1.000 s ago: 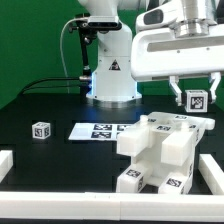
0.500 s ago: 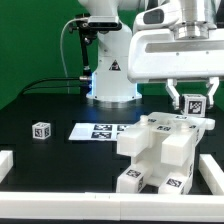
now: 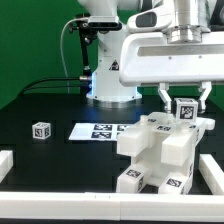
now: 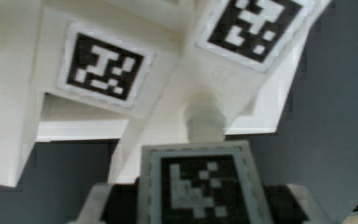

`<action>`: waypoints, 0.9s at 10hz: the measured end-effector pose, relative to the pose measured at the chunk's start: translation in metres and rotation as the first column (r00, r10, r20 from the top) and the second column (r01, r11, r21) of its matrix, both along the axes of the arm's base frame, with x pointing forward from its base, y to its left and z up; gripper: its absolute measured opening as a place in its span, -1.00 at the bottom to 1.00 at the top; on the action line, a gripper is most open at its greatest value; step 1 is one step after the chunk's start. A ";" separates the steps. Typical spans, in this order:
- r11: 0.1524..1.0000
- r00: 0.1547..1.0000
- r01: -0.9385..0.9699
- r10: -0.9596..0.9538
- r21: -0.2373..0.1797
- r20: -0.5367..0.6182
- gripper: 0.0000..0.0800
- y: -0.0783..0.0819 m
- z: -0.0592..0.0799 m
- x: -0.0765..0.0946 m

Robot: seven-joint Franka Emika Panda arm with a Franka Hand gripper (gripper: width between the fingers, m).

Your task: Assemble chair

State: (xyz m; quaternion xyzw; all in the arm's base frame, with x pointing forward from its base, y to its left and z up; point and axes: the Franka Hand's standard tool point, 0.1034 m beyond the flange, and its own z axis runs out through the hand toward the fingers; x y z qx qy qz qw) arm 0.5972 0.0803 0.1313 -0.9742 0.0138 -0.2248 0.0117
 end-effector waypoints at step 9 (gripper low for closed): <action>1.000 1.000 -0.016 0.015 -0.004 -0.017 -0.30 0.008 -0.013 -0.010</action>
Offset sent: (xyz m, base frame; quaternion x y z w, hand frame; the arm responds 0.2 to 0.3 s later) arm -0.0081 0.0055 -0.0094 0.0037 0.0074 0.0068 0.9999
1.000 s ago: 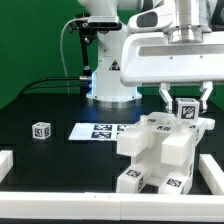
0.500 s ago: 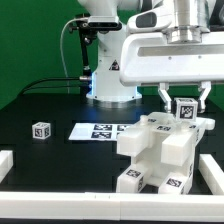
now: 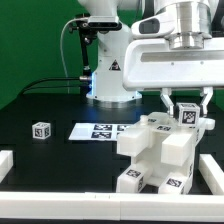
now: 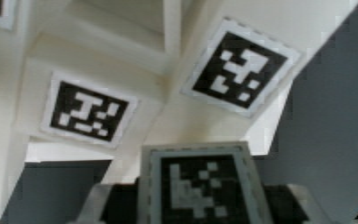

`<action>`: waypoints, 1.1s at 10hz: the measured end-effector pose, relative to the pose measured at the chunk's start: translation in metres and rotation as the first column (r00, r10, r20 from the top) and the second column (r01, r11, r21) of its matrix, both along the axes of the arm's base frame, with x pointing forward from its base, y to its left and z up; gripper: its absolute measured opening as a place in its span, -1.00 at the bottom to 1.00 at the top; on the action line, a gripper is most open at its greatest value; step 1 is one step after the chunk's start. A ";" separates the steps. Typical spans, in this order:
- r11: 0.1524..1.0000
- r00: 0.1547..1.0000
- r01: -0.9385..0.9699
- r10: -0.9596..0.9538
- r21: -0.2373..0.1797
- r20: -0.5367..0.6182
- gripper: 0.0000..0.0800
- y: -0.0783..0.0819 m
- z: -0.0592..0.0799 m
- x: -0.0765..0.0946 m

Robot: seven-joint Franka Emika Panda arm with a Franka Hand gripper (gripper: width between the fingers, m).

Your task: Assemble chair

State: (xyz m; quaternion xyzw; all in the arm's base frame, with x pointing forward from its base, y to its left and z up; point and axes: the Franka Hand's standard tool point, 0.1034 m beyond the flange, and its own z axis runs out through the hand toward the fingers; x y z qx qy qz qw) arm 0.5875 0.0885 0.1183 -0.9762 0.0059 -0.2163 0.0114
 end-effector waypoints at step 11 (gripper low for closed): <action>1.000 0.999 -0.002 0.002 -0.008 0.040 0.55 -0.001 -0.002 0.005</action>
Offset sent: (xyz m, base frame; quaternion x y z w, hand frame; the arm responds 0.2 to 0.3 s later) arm 0.0027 0.0030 -0.0107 -0.0015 0.0147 0.0021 0.9999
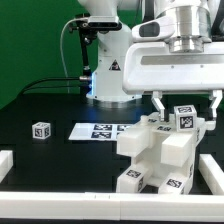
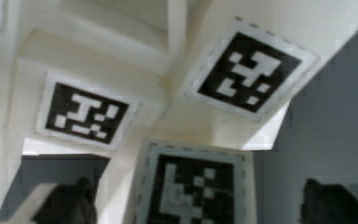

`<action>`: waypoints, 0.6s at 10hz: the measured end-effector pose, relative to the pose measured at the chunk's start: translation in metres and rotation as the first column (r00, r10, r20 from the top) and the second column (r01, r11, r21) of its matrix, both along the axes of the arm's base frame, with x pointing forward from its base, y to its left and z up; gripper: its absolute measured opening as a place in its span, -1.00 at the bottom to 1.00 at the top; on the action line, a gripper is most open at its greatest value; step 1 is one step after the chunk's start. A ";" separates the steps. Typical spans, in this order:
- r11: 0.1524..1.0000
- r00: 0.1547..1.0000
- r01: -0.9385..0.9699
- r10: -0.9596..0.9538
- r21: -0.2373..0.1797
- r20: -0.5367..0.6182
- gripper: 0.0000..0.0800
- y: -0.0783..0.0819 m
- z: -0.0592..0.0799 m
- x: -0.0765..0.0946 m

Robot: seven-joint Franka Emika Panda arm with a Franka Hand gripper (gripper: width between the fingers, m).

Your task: Assemble chair

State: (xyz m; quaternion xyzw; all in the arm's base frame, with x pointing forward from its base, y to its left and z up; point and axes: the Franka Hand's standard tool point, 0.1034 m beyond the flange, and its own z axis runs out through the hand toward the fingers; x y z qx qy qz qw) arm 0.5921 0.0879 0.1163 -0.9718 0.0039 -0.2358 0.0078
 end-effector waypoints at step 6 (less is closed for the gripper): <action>0.999 0.994 0.024 -0.021 0.023 -0.107 0.62 -0.009 0.015 0.012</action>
Offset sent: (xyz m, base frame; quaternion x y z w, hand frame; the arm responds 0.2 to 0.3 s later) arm 0.0000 0.0000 0.0000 0.0000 0.0000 0.0000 1.0000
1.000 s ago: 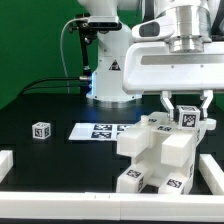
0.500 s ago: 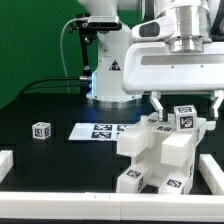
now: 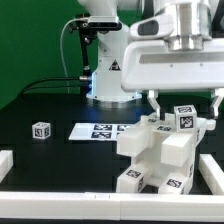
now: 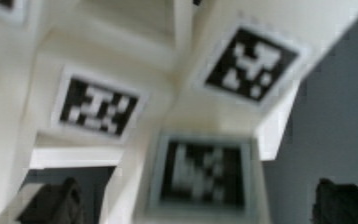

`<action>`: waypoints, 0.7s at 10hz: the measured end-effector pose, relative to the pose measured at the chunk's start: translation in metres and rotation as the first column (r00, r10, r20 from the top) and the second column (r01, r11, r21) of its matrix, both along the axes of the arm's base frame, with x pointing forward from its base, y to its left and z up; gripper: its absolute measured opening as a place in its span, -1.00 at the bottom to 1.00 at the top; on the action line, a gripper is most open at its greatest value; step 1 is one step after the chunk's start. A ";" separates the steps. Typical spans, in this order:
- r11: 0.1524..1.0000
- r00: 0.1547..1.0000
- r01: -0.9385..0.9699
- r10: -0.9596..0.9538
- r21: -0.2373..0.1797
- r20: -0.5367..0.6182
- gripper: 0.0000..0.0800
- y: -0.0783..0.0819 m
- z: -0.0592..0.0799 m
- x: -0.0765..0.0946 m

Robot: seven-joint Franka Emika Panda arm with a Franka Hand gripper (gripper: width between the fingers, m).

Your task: Assemble chair

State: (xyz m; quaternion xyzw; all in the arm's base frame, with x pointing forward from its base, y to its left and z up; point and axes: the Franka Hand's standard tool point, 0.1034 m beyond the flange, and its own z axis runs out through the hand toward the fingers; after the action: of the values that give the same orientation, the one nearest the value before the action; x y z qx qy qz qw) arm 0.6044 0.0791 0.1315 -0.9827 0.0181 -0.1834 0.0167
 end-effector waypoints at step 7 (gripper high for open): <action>0.999 0.965 0.029 -0.020 0.033 -0.261 0.62 0.009 -0.013 -0.005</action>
Offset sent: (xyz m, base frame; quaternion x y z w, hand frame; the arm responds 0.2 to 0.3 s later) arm -0.0021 0.0119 -0.0124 0.0028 -0.1143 0.0218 0.9932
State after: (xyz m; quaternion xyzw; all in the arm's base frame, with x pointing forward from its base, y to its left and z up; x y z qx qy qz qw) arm 0.5995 0.0885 0.1185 -0.9975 0.0355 -0.0524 0.0298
